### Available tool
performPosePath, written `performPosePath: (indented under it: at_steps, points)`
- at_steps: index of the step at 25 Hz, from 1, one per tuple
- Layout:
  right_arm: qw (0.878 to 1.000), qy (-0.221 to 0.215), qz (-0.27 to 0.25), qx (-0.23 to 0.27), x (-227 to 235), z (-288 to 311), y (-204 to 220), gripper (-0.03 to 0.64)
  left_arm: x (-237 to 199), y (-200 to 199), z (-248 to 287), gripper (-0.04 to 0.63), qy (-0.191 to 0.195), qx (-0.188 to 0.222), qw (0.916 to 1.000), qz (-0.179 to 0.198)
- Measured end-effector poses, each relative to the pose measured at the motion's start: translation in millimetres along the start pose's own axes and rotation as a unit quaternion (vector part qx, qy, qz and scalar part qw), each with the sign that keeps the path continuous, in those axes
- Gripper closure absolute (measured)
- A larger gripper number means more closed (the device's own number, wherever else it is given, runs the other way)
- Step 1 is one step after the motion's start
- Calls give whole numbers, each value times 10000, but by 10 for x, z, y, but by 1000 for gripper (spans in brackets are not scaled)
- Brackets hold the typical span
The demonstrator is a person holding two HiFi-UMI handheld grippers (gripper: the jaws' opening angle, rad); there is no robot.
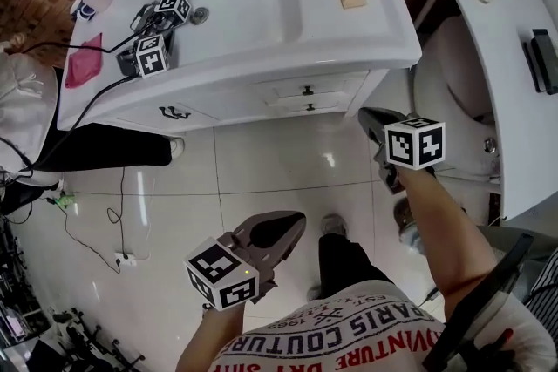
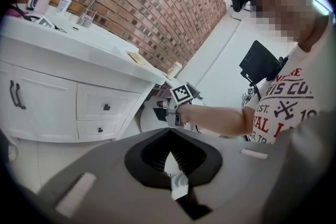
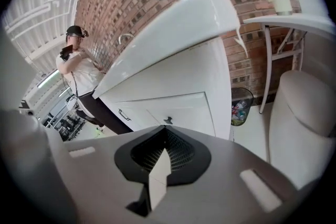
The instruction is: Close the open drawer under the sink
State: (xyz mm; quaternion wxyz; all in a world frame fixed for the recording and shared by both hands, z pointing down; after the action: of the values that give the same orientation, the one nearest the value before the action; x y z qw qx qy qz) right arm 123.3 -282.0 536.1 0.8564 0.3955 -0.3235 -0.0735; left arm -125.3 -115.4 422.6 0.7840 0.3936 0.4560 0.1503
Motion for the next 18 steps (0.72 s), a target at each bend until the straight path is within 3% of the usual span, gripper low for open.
performPosePath:
  at_steps: [9,18]
  points:
    - [9968,-623,-102,485,-911,-1585,522,607,942,289,-359,612,391,131,9976,560]
    - [9822,-1534,-574,924,-2592,-3568,1471,609,2470,996,-1474,612,767,384,9877,1307]
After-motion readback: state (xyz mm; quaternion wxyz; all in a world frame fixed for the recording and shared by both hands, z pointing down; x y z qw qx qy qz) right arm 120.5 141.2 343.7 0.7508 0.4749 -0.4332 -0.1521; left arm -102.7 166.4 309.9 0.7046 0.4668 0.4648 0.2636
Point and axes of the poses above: the fingertips, and each gripper's own axes: z forward along the fingers, x to its right, y out of its underside, the point moved 9 cm from there along -z, backward along the fingers, and after that the axes turned 10 degrees about x, right-handed, at the moved point
